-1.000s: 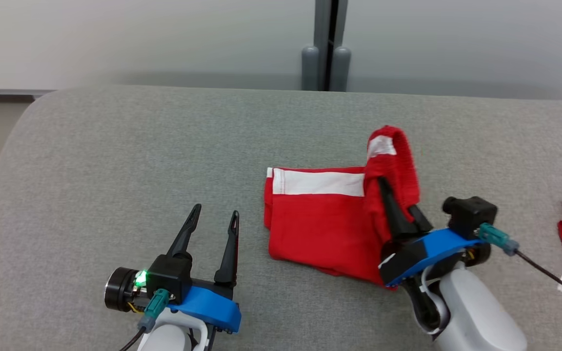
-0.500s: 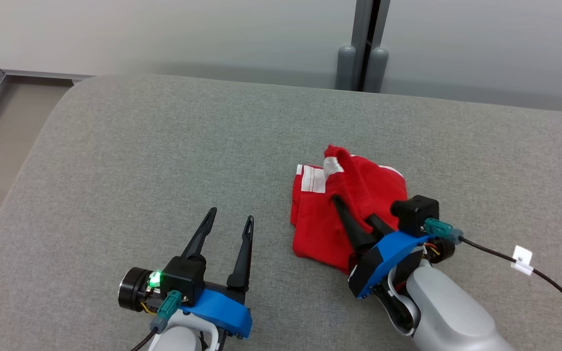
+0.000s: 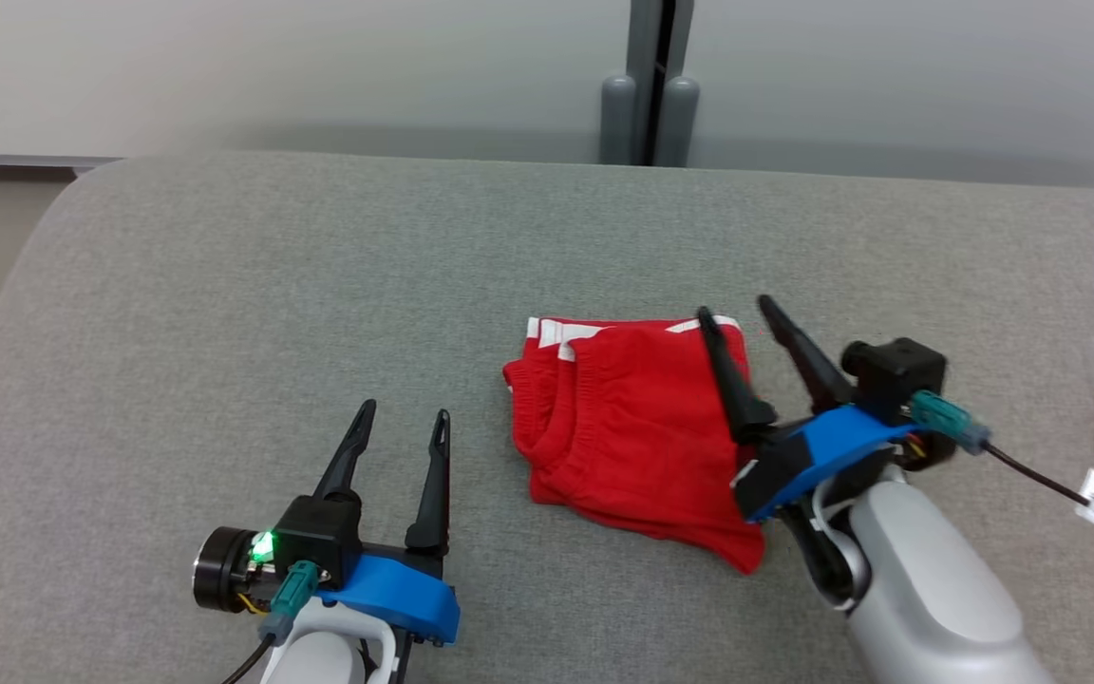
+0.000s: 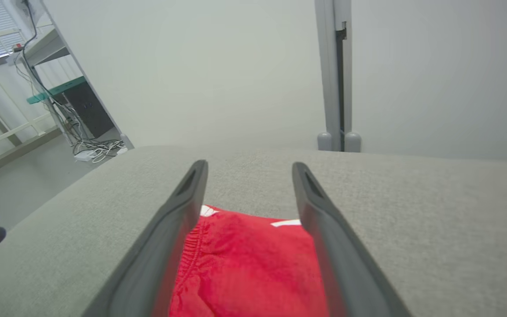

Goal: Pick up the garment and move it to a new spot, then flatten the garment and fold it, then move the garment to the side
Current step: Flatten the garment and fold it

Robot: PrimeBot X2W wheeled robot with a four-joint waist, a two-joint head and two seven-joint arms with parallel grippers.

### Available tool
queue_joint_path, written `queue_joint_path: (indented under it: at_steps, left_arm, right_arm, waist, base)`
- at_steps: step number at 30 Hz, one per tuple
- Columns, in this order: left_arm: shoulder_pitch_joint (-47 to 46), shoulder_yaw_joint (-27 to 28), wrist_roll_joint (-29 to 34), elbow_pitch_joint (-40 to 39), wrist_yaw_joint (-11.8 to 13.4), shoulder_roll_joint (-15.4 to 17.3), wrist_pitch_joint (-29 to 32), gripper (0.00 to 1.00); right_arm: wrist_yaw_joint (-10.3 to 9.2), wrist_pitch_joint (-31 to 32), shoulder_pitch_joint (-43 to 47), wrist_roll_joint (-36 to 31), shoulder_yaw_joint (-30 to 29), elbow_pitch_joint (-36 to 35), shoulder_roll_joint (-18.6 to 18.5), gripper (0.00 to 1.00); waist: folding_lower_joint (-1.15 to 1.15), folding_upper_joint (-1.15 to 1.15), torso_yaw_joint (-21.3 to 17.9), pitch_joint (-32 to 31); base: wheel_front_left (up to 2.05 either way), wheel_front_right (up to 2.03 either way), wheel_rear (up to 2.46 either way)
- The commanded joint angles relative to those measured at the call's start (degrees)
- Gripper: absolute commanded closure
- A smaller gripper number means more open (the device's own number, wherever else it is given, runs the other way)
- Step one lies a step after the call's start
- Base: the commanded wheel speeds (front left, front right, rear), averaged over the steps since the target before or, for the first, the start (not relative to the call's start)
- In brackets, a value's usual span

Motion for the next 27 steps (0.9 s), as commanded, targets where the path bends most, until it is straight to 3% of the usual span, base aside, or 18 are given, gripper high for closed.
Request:
queue_joint_path:
  at_steps: [1,10,27]
  left_arm:
    - [0.2,0.7,0.6,-0.2,0.2,0.0,-0.2,0.00]
    - [1.9,4.6,2.8,-0.4,0.4,0.0,-0.2,0.00]
    - [7.5,8.7,4.0,-2.0,0.2,0.0,-0.2,0.00]
  right_arm:
    - [-0.02,-0.2,1.7,-1.9,-2.1,-0.9,-0.2,0.00]
    - [-0.02,-0.3,10.7,-10.8,-13.4,-6.9,-0.2,0.00]
    - [-0.01,-0.3,19.0,-9.4,-12.2,-8.6,-0.2,0.00]
  waist:
    - [0.00,0.00,-0.7,-0.2]
    - [0.00,0.00,-4.2,-1.5]
    - [0.00,0.00,-7.0,-5.1]
  base:
    - [0.00,0.00,0.00]
    - [0.00,0.00,0.00]
    - [0.00,0.00,0.00]
